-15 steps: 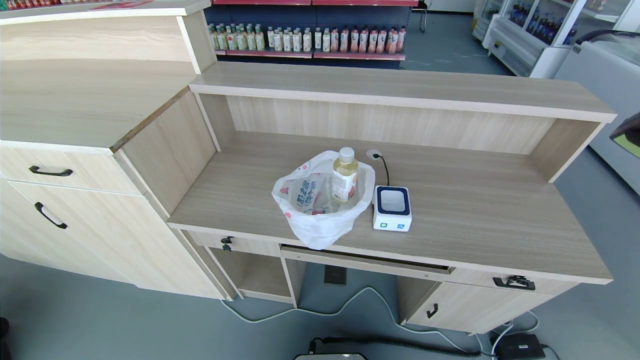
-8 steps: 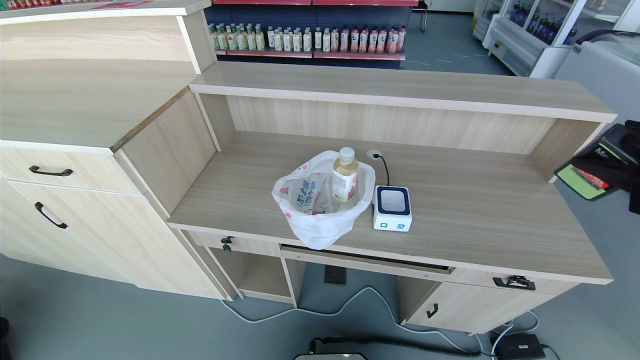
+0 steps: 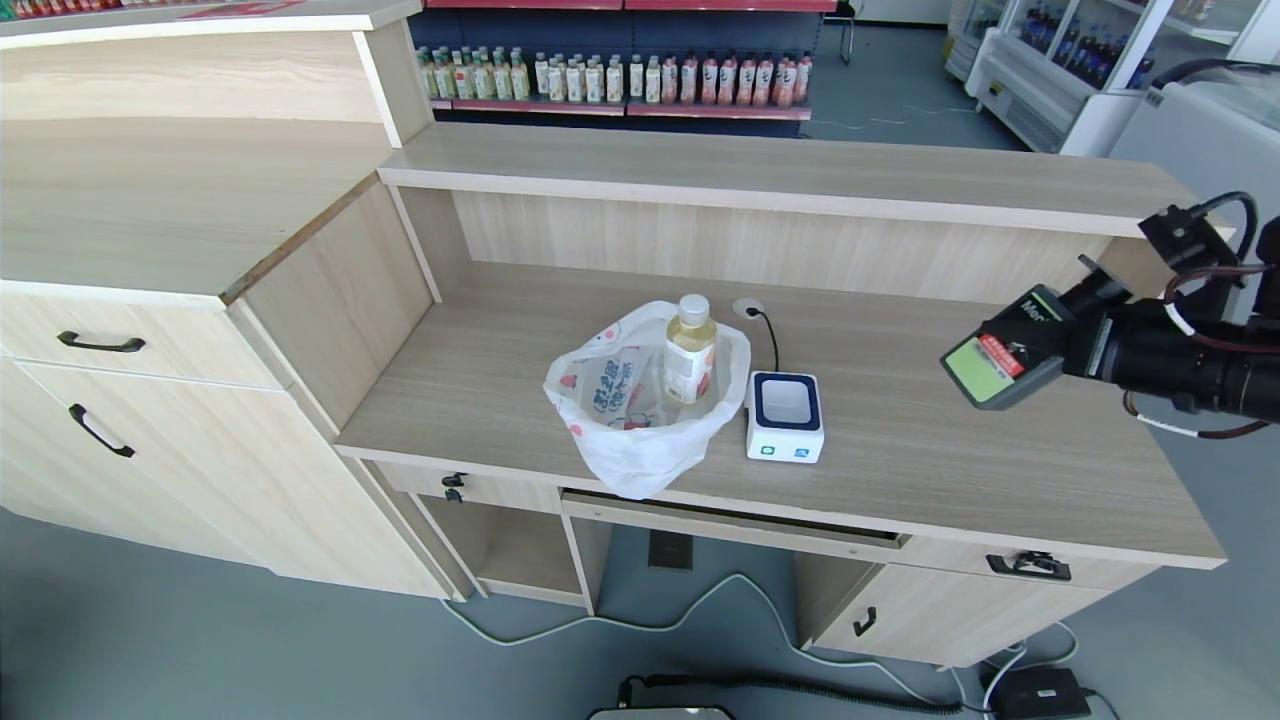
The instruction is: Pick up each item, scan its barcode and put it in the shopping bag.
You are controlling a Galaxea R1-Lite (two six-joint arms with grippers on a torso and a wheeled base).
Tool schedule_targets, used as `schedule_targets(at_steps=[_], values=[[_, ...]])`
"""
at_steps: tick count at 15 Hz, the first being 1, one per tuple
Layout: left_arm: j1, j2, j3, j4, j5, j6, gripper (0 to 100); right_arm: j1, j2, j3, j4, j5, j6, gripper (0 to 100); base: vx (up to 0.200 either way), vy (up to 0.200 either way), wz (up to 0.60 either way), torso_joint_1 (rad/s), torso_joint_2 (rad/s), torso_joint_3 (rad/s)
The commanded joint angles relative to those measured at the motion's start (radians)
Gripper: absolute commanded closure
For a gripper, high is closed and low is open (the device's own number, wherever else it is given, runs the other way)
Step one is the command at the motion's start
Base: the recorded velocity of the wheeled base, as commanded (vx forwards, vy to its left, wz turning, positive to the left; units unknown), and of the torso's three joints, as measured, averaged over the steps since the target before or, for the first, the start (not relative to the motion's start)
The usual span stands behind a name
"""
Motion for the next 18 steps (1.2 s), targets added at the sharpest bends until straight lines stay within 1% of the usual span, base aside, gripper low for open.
schedule_targets(at_steps=[1, 3, 6, 8, 9, 13, 16, 18], values=[[0.001, 0.000, 0.000, 0.000, 0.000, 0.000, 0, 0.068, 0.191, -0.089, -0.026, -0.040, 0.044, 100, 0.000, 0.000, 0.00, 0.000, 0.00, 0.000], [0.001, 0.000, 0.000, 0.000, 0.000, 0.000, 0, 0.104, 0.251, -0.115, -0.043, -0.040, 0.044, 100, 0.000, 0.000, 0.00, 0.000, 0.00, 0.000], [0.001, 0.000, 0.000, 0.000, 0.000, 0.000, 0, 0.131, 0.354, -0.150, -0.096, -0.043, 0.038, 100, 0.000, 0.000, 0.00, 0.000, 0.00, 0.000], [0.001, 0.000, 0.000, 0.000, 0.000, 0.000, 0, 0.137, 0.401, -0.198, -0.099, -0.086, 0.037, 100, 0.000, 0.000, 0.00, 0.000, 0.00, 0.000], [0.001, 0.000, 0.000, 0.000, 0.000, 0.000, 0, 0.148, 0.426, -0.227, -0.098, -0.130, 0.038, 100, 0.000, 0.000, 0.00, 0.000, 0.00, 0.000], [0.001, 0.000, 0.000, 0.000, 0.000, 0.000, 0, 0.177, 0.467, -0.287, -0.099, -0.133, 0.044, 100, 0.000, 0.000, 0.00, 0.000, 0.00, 0.000], [0.001, 0.000, 0.000, 0.000, 0.000, 0.000, 0, 0.208, 0.473, -0.291, -0.099, -0.133, 0.048, 100, 0.000, 0.000, 0.00, 0.000, 0.00, 0.000], [0.001, 0.000, 0.000, 0.000, 0.000, 0.000, 0, 0.212, 0.489, -0.307, -0.099, -0.135, 0.046, 100, 0.000, 0.000, 0.00, 0.000, 0.00, 0.000]])
